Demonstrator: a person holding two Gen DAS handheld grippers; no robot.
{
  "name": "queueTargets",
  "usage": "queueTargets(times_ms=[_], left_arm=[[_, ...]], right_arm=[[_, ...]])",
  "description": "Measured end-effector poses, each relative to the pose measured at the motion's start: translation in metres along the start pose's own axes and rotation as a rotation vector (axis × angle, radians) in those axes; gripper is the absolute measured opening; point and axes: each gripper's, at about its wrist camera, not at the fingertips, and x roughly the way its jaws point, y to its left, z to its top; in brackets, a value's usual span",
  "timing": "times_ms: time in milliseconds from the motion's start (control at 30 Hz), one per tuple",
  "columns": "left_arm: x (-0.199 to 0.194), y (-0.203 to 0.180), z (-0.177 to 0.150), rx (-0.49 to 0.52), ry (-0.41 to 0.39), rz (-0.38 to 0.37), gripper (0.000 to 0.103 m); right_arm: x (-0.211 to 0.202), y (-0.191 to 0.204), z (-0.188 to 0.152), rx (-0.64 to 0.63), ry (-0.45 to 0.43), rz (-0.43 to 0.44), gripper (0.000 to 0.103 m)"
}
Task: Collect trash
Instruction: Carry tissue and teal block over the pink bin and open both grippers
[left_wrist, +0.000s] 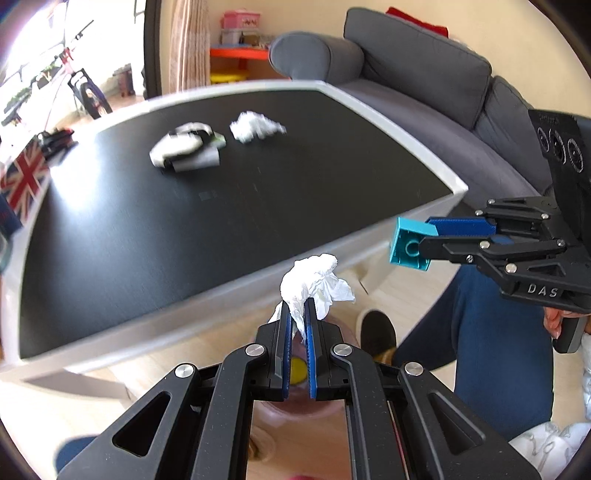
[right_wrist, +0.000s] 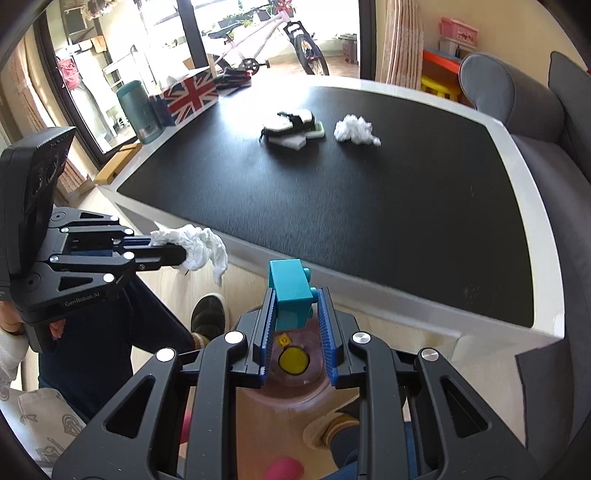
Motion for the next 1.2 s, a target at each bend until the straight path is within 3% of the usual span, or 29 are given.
queueTargets(times_ms=[200, 333, 367, 400, 433, 467, 500, 733, 1200], left_arm=[[0.01, -0.01, -0.012, 0.011, 0.034, -0.02, 0.007], [0.01, -0.017, -0.009, 0.025, 0.032, -0.03, 0.016], [0.01, -0.018, -0.009, 0.027, 0.032, -0.033, 0.031], [0.009, -0.018, -0.008, 0.027, 0.028, -0.037, 0.053], [0.007, -0.018, -0.007, 0.025, 0.015, -0.039, 0.064], [0.004, -0.018, -0.006, 0.021, -0.002, -0.044, 0.082], [0.002, -0.018, -0.006, 0.018, -0.013, -0.042, 0.088], [-0.006, -0.013, 0.0, 0.0, -0.036, -0.016, 0.094], [-0.023, -0.003, 0.003, -0.037, -0.078, -0.001, 0.095]], right_arm=[[0.001, -0.002, -0.013, 0.023, 0.009, 0.008, 0.022], [-0.002, -0.004, -0.013, 0.027, -0.001, 0.008, 0.022], [-0.003, -0.005, -0.013, 0.028, -0.004, 0.008, 0.022], [-0.004, -0.005, -0.013, 0.028, -0.006, 0.007, 0.022], [-0.004, -0.005, -0.013, 0.028, -0.009, 0.007, 0.022], [-0.005, -0.006, -0.012, 0.028, -0.011, 0.007, 0.022], [-0.005, -0.006, -0.012, 0.028, -0.013, 0.007, 0.022], [-0.005, -0.006, -0.012, 0.03, -0.014, 0.011, 0.022], [0.004, 0.003, -0.015, 0.016, 0.017, 0.064, 0.023]])
